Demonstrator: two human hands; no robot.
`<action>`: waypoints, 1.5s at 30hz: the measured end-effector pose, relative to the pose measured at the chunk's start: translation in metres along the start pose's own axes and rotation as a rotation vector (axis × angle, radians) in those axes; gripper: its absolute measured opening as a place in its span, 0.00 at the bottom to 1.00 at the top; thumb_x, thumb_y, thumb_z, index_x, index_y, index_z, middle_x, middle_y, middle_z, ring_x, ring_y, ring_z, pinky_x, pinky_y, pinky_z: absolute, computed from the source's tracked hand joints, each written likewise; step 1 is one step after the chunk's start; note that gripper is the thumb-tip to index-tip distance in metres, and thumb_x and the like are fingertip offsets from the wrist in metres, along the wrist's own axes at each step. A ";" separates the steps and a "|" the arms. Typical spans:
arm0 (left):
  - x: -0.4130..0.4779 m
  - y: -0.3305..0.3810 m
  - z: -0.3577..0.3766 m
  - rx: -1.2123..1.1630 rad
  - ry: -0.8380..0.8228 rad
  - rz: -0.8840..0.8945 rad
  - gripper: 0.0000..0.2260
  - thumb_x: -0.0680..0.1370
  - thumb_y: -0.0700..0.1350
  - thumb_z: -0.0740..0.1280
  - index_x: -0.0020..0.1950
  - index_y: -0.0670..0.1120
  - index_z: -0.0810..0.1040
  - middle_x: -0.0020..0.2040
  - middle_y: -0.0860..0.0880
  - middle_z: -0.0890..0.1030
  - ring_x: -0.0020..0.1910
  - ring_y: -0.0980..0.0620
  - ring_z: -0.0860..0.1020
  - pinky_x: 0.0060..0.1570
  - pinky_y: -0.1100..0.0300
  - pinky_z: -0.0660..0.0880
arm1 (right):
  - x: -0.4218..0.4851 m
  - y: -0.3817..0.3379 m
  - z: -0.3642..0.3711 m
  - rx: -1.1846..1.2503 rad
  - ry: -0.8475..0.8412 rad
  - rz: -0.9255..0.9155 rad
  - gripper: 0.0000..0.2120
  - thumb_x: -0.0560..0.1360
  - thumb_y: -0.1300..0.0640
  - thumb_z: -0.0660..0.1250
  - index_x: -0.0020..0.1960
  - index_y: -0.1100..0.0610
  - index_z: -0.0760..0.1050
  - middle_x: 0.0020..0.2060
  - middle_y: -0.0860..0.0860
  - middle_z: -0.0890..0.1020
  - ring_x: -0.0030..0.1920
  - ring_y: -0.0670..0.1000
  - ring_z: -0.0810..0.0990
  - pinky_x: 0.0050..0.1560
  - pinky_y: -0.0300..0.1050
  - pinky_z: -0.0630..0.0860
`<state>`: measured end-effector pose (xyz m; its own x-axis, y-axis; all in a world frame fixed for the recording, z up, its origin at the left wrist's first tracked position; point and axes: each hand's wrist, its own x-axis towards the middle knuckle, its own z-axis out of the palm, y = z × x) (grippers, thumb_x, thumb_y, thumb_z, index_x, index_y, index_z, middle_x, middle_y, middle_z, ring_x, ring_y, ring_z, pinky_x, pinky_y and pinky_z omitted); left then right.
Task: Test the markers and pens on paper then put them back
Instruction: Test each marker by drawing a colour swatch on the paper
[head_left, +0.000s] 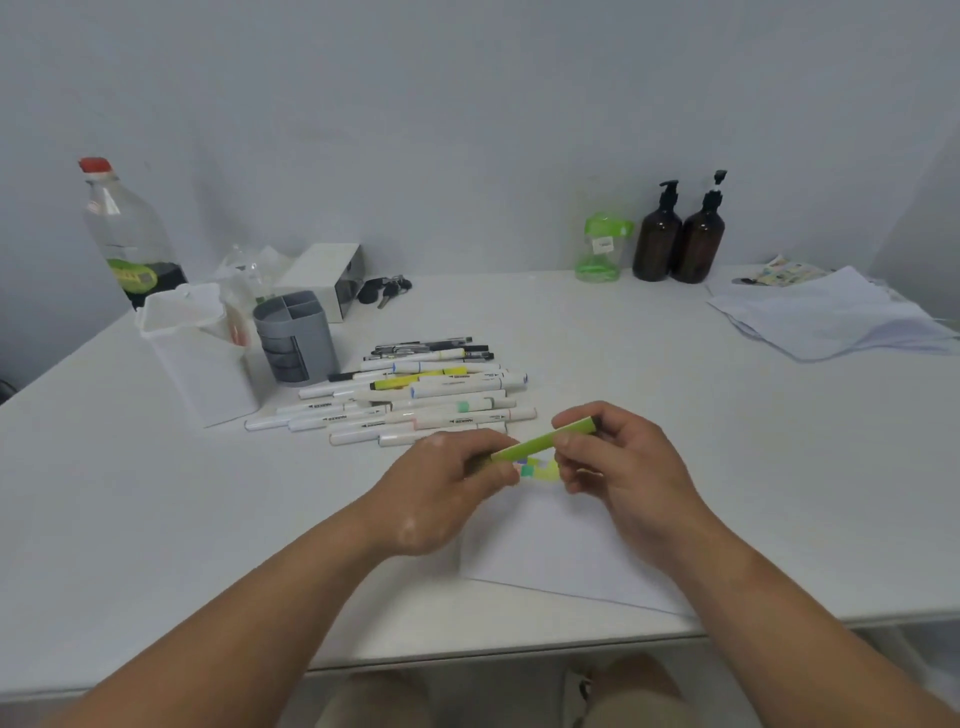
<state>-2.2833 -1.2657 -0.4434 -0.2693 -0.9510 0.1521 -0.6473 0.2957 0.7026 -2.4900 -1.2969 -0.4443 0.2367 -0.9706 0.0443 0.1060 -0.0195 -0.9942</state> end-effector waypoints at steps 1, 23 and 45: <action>0.000 0.004 0.003 0.080 -0.023 0.040 0.08 0.84 0.48 0.62 0.49 0.56 0.78 0.37 0.64 0.78 0.38 0.63 0.74 0.39 0.70 0.67 | 0.000 -0.001 0.003 -0.005 -0.029 -0.022 0.08 0.74 0.66 0.73 0.42 0.54 0.83 0.30 0.51 0.80 0.31 0.50 0.76 0.33 0.43 0.73; -0.004 -0.046 0.009 0.532 -0.051 0.100 0.33 0.73 0.72 0.61 0.70 0.53 0.74 0.68 0.59 0.73 0.66 0.55 0.72 0.66 0.58 0.71 | 0.004 0.002 -0.071 0.047 0.310 0.048 0.10 0.77 0.60 0.70 0.38 0.52 0.84 0.31 0.52 0.80 0.30 0.49 0.79 0.28 0.39 0.76; 0.065 -0.009 0.082 0.457 -0.043 0.189 0.30 0.73 0.72 0.58 0.70 0.59 0.72 0.61 0.60 0.69 0.60 0.56 0.70 0.60 0.57 0.71 | 0.020 0.032 -0.099 -0.633 0.234 0.013 0.02 0.68 0.56 0.70 0.37 0.51 0.80 0.24 0.47 0.78 0.25 0.45 0.73 0.26 0.35 0.67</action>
<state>-2.3534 -1.3229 -0.4971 -0.4353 -0.8750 0.2117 -0.8280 0.4815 0.2874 -2.5778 -1.3406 -0.4847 0.0114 -0.9967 0.0804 -0.4990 -0.0754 -0.8633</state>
